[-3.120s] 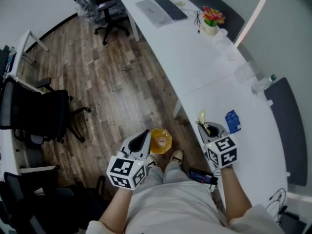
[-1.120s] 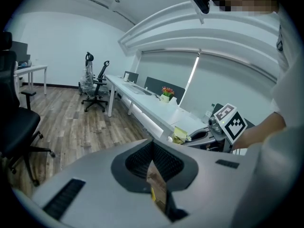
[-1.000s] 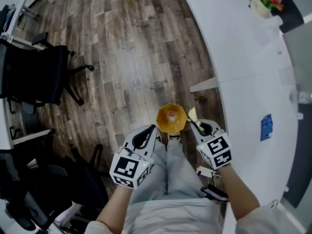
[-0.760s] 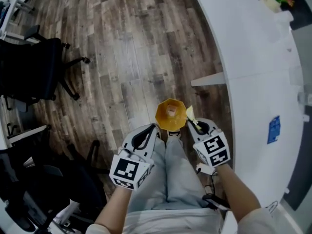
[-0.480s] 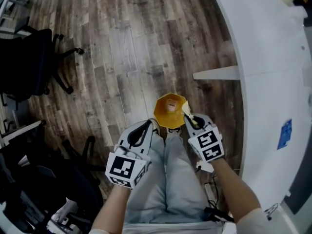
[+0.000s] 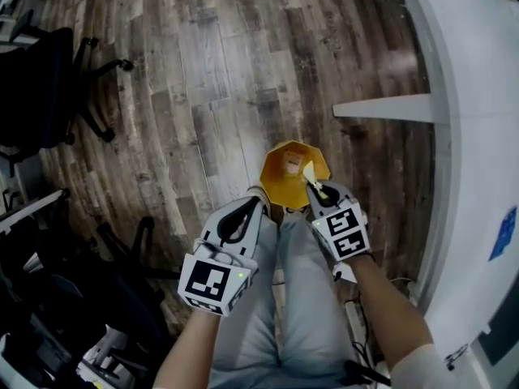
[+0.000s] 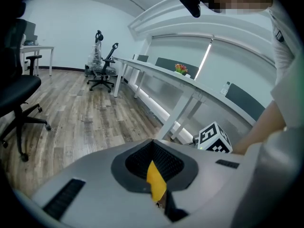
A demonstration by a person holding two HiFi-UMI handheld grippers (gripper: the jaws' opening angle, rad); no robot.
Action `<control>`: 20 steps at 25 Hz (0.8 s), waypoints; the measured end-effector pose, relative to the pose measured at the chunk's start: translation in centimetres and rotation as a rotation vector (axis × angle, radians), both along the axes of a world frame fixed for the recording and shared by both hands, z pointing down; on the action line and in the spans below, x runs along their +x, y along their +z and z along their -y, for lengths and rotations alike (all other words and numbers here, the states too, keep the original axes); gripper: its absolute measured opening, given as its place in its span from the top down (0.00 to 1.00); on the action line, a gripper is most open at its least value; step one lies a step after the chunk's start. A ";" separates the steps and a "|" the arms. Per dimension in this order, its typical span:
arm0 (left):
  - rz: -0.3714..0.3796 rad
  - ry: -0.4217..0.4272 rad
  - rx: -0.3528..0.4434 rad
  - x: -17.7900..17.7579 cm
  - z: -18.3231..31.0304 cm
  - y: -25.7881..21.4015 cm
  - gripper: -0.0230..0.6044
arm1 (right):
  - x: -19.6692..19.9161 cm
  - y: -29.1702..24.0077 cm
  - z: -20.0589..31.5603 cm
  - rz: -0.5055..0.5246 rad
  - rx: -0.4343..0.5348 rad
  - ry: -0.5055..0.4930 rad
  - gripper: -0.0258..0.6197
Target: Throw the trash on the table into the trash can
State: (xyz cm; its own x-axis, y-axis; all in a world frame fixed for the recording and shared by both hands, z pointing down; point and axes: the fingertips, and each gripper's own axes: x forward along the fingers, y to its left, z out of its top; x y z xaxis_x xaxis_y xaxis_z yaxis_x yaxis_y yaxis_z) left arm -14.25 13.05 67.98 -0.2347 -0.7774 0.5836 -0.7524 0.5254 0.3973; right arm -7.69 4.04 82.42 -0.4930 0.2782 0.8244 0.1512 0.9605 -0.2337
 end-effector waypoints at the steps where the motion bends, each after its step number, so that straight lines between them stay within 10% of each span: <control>1: -0.003 -0.002 0.000 0.1 -0.2 0.4 0.96 | 0.0 0.9 -0.2 -0.006 0.000 -0.001 0.90; 20: -0.005 -0.023 -0.021 0.4 -3.2 8.6 0.96 | 2.6 15.6 -1.9 -0.153 0.043 -0.038 0.90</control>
